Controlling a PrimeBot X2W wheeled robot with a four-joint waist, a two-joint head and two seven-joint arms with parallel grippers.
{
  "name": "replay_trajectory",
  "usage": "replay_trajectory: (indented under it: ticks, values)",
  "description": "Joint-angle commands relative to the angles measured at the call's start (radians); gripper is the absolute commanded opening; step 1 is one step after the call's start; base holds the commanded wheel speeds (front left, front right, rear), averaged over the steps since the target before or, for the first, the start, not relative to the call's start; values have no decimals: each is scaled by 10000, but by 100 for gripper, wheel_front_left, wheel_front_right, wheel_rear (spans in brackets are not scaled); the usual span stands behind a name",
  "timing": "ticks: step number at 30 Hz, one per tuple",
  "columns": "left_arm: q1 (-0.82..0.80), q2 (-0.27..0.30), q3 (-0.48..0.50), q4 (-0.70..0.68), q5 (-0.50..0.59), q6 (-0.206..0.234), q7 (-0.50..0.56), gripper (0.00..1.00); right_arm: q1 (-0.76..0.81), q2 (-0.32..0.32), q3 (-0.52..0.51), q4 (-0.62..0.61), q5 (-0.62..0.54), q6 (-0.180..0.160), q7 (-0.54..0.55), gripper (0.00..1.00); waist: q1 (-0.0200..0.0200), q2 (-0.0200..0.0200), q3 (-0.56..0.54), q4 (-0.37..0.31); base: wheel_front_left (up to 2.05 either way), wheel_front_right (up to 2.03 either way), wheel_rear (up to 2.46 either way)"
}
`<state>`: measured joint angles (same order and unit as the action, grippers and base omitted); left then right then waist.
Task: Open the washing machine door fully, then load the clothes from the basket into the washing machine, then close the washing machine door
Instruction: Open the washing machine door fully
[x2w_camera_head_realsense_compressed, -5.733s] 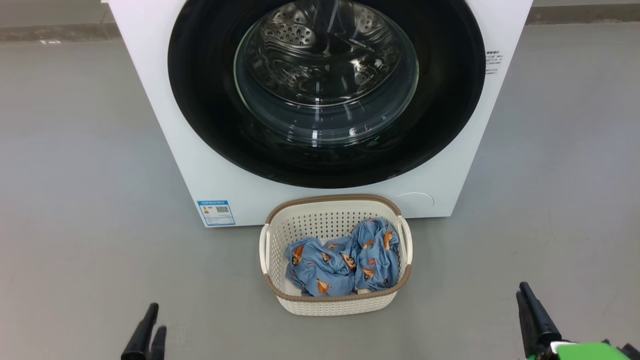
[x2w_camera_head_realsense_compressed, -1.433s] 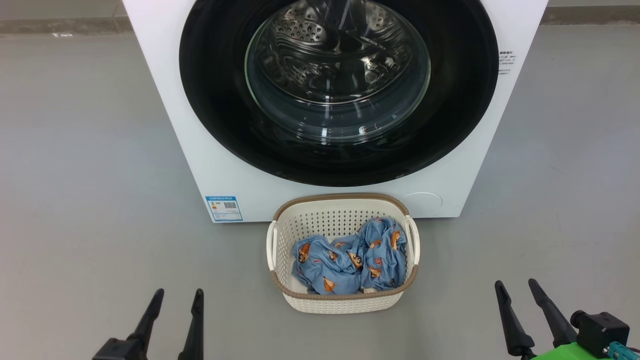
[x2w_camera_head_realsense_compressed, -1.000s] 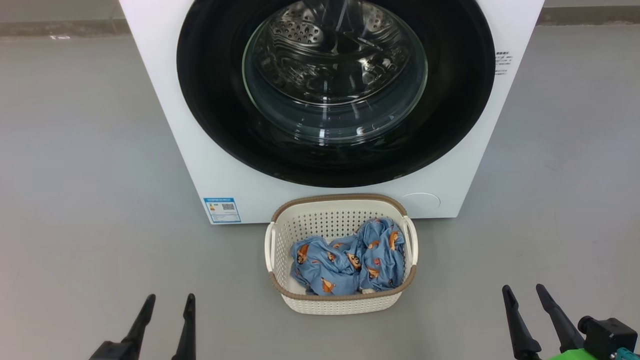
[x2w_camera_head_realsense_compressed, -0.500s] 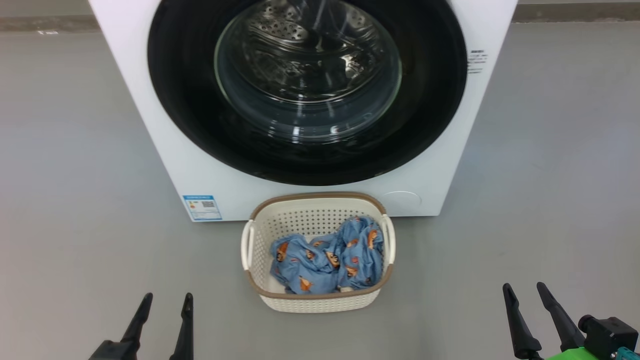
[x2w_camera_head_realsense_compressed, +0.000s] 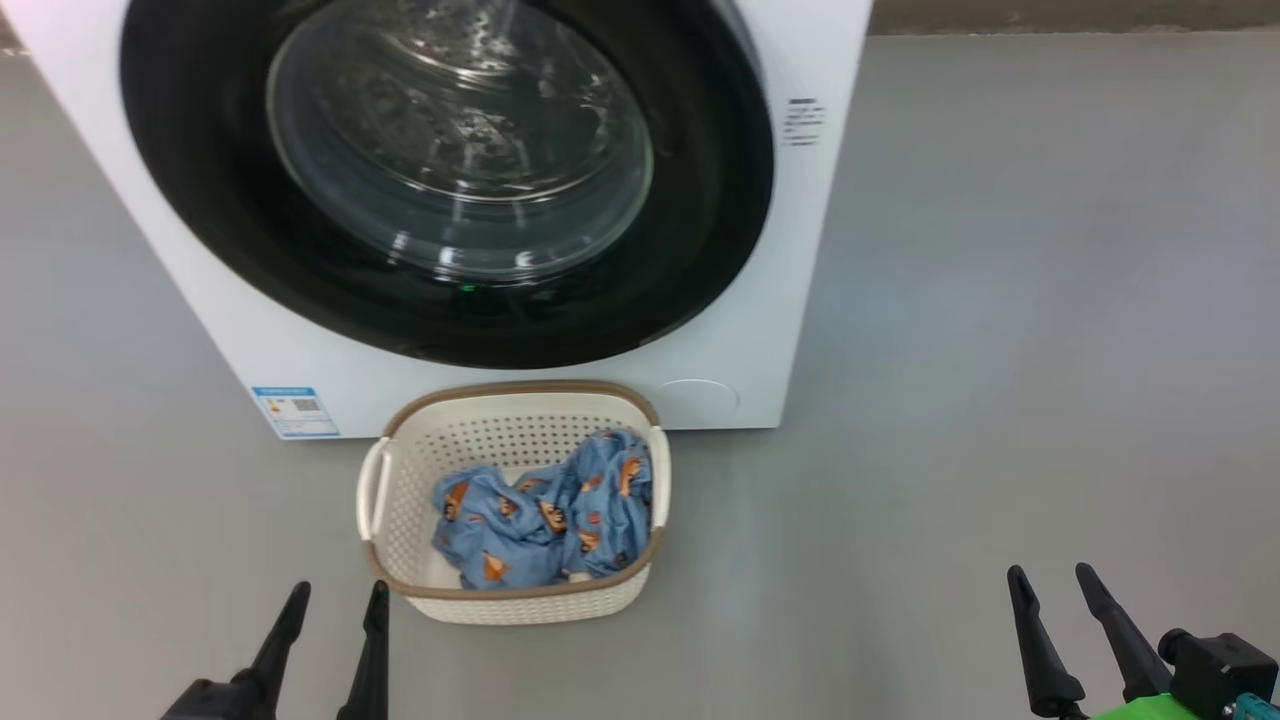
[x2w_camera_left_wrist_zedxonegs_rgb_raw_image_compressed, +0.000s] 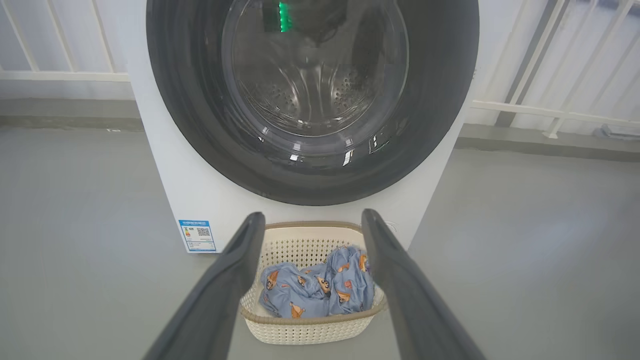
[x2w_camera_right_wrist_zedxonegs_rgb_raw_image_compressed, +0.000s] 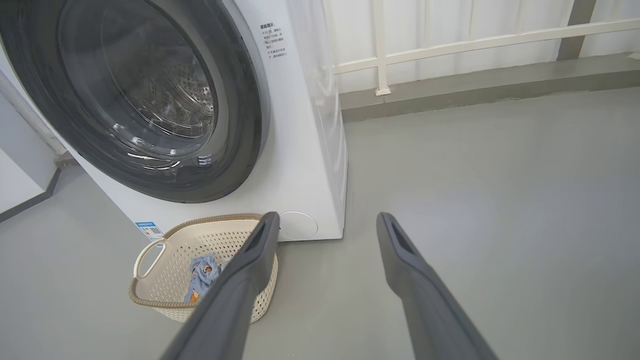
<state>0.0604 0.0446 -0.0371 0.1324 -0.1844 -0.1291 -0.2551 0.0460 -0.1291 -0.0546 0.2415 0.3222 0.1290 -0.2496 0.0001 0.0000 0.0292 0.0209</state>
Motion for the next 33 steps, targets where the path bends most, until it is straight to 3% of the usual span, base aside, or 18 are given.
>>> replay_trajectory:
  ticks: [1, 10, 20, 21, 22, 23, 24, 29, 33]
  values:
    - [-371, 58, 355, -311, -256, -16, -67, 100, -149, -151, 161, -240, -60, 17, -122, 100, 0, 0, 12, -17, 96, 96, -192]
    - [-349, 58, 336, -294, -580, -16, -67, 100, -177, -144, 159, -217, -78, 17, -122, 100, 0, 0, 23, -75, 59, 59, -119]
    - [-389, 57, 191, -238, -775, -16, -67, 100, -296, -116, 96, -358, 2, 17, -122, 100, 0, 0, 51, -79, 5, 5, -11]
    - [-387, 57, 179, -241, -802, -16, -67, 100, -328, -75, 88, -402, 103, 17, -122, 96, 0, 0, 55, -74, 0, 0, 0]
    - [-386, 57, 170, -243, -834, -16, -67, 100, -380, -25, 86, -462, 245, 17, -122, 47, 0, 0, 61, -70, 0, 0, 0]
    - [-385, 57, 157, -248, -860, -16, -67, 100, -450, 32, 73, -536, 431, 17, -122, 20, 0, 0, 72, -65, 0, 0, 0]
    - [-377, 57, 137, -261, -888, -16, -67, 100, -533, 87, 68, -615, 621, 17, -122, 0, 0, 0, 83, -62, 0, 0, 0]
    - [-390, 57, -56, -311, -1064, -16, -67, 100, -1233, 324, -50, -1024, 1772, 17, -122, 0, 0, 0, 175, 4, 0, 0, 0]
    - [-602, 57, -419, -349, -1260, -9, -67, 100, -2334, 544, -217, -1300, 3350, 17, -122, 0, 0, 0, 405, 236, 0, 0, 0]
